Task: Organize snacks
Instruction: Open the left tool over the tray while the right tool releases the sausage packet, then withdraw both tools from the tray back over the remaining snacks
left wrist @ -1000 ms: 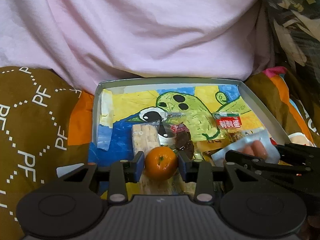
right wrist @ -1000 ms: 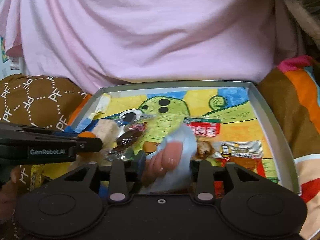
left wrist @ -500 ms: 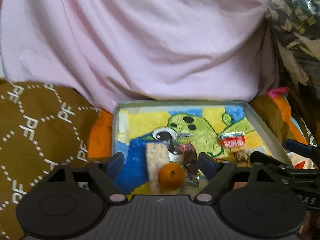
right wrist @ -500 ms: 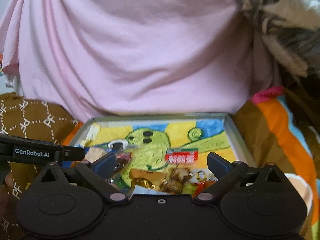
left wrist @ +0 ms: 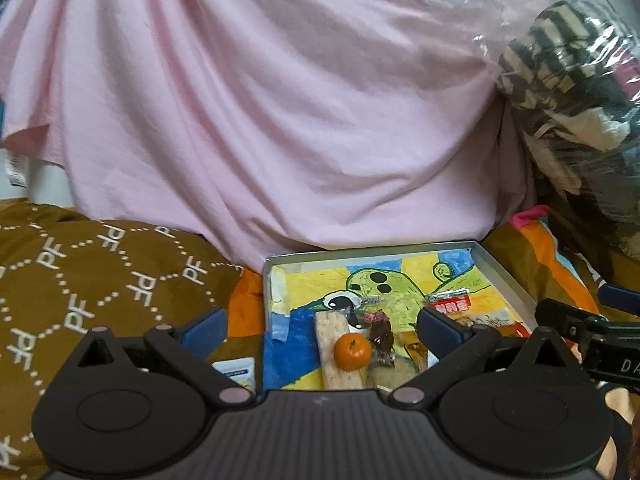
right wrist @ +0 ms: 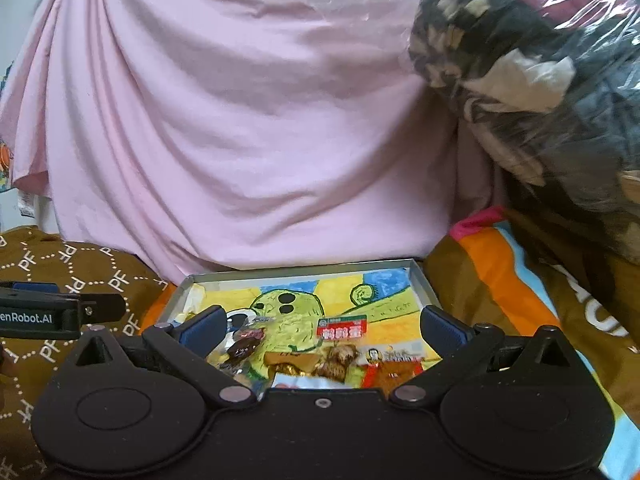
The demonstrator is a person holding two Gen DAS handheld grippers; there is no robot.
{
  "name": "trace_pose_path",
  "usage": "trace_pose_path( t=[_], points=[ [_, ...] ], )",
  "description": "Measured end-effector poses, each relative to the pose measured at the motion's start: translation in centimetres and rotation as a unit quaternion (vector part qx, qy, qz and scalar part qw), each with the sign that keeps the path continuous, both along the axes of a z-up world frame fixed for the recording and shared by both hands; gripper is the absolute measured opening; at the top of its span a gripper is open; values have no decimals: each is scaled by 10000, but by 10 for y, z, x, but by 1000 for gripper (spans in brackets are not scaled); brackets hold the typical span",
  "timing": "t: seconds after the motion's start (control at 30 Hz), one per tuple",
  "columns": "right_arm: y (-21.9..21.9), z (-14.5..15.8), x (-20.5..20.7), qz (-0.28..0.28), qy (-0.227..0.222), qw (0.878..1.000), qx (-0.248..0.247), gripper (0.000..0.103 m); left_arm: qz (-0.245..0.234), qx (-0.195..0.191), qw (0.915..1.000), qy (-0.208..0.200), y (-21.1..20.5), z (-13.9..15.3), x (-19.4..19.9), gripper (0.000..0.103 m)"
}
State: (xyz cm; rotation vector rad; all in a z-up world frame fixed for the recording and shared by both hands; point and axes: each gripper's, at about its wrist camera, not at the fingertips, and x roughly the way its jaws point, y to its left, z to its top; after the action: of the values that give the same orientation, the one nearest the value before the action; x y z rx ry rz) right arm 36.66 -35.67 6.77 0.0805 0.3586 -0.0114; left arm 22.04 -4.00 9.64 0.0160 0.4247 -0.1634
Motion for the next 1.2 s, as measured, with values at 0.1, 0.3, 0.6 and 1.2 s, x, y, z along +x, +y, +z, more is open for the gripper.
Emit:
trace_pose_path(
  t=[0.1, 0.3, 0.6, 1.2],
  points=[
    [9, 3, -24, 10, -15, 10000, -34, 102, 59, 16, 10000, -36, 5, 2, -21, 103],
    [29, 8, -74, 197, -8, 9997, -174, 102, 182, -43, 9998, 107, 17, -1, -63, 103],
    [52, 2, -139, 393, 275, 9984, -304, 102, 499, -70, 9979, 418, 31, -12, -120, 103],
    [63, -32, -191, 742, 999, 9920, -214, 102, 714, 376, 9911, 1063, 41, -36, -168, 103]
  ],
)
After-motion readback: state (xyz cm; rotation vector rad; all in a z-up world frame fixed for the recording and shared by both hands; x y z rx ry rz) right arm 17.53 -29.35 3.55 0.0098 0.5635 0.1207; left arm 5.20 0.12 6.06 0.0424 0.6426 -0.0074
